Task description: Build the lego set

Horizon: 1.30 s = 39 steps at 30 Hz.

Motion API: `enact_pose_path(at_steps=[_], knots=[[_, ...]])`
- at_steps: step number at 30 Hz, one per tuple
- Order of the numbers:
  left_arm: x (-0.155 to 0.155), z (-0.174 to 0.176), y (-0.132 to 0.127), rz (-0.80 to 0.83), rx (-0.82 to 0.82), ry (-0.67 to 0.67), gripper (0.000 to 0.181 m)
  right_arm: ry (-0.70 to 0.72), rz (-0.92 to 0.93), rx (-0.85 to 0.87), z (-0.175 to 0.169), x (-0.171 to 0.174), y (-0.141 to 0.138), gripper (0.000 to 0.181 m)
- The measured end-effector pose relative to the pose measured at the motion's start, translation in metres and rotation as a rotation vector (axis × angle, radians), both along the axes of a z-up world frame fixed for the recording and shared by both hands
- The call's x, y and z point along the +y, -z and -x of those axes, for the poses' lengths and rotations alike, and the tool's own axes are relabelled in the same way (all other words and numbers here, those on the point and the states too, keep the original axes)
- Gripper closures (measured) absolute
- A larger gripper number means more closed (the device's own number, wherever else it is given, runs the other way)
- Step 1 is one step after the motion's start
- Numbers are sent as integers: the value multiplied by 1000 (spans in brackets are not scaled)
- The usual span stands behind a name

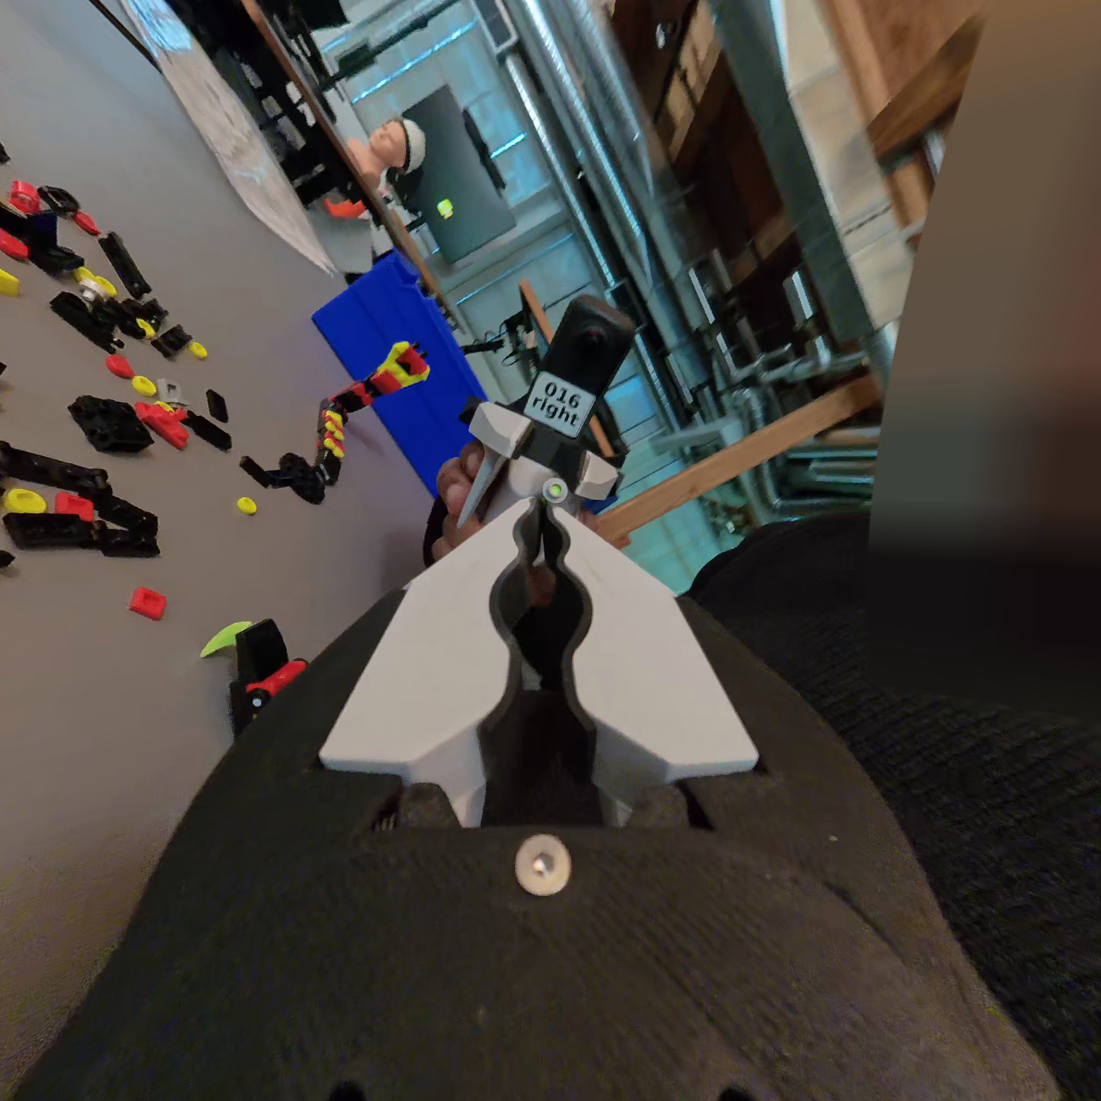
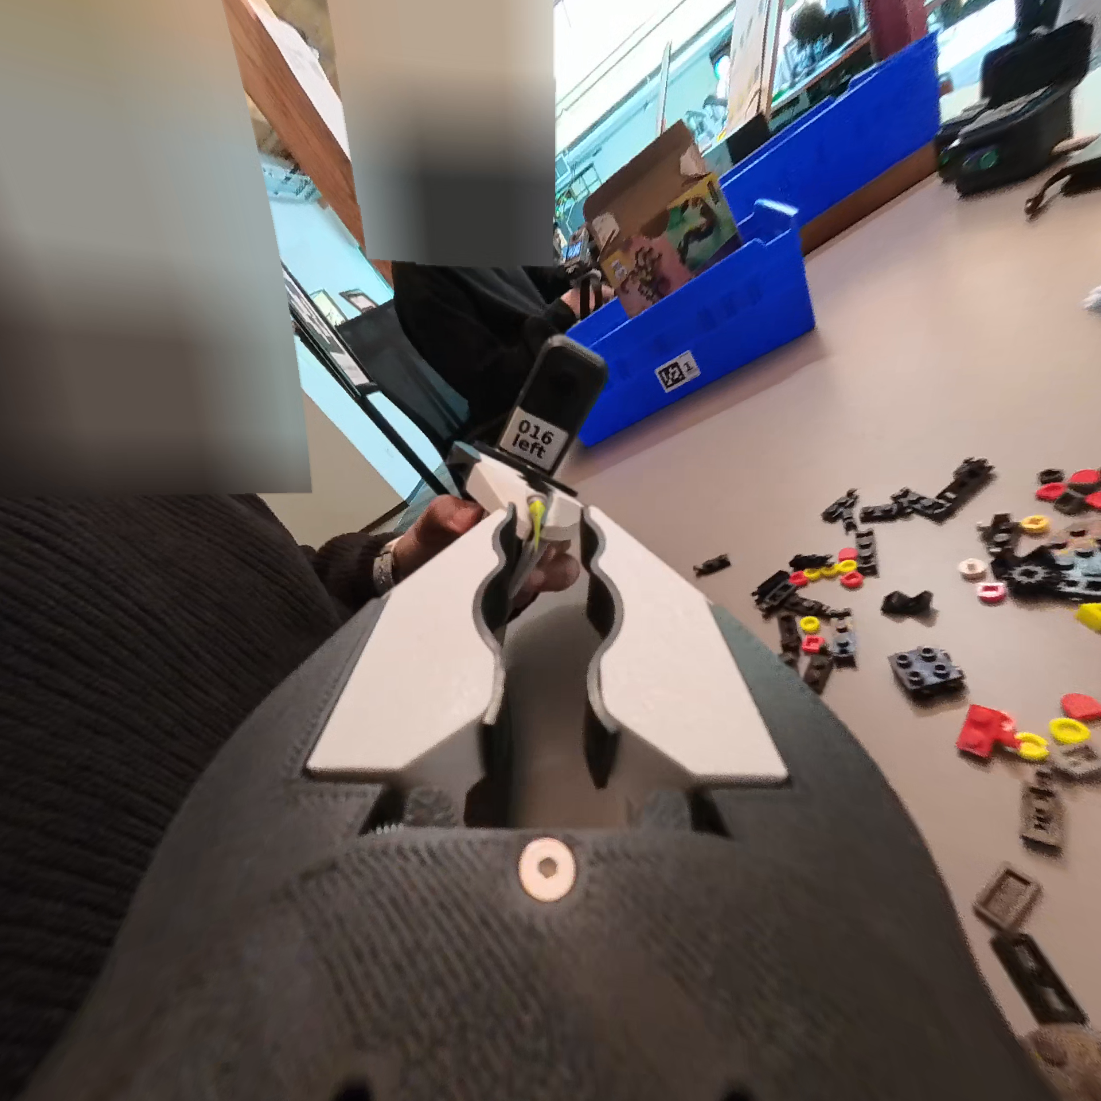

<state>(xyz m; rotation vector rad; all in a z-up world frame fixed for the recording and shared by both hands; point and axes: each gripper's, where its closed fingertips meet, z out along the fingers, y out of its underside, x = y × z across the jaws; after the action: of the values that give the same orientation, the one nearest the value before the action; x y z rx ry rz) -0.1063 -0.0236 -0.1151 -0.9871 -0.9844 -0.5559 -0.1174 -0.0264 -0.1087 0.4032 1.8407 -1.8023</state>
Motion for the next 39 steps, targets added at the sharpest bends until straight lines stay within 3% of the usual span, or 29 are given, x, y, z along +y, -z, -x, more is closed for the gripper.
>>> enact_pose_path(at_steps=[6, 13, 20, 23, 39], knots=[[-5, 2, -8, -146, -42, 3, 181, 9, -21, 132, -6, -2, 0, 166], [3, -2, -6, -91, -16, 25, 181, -24, 32, 0, -10, -5, -5, 181], [4, -3, -6, -72, -2, 25, 181, -32, 21, -2, -10, -4, -3, 174], [6, -4, -5, -60, -2, 28, 181, -54, 23, -3, -14, -5, -3, 181], [-2, -5, -4, -5, 21, 37, 177, -89, -34, 25, -15, 0, 2, 181]])
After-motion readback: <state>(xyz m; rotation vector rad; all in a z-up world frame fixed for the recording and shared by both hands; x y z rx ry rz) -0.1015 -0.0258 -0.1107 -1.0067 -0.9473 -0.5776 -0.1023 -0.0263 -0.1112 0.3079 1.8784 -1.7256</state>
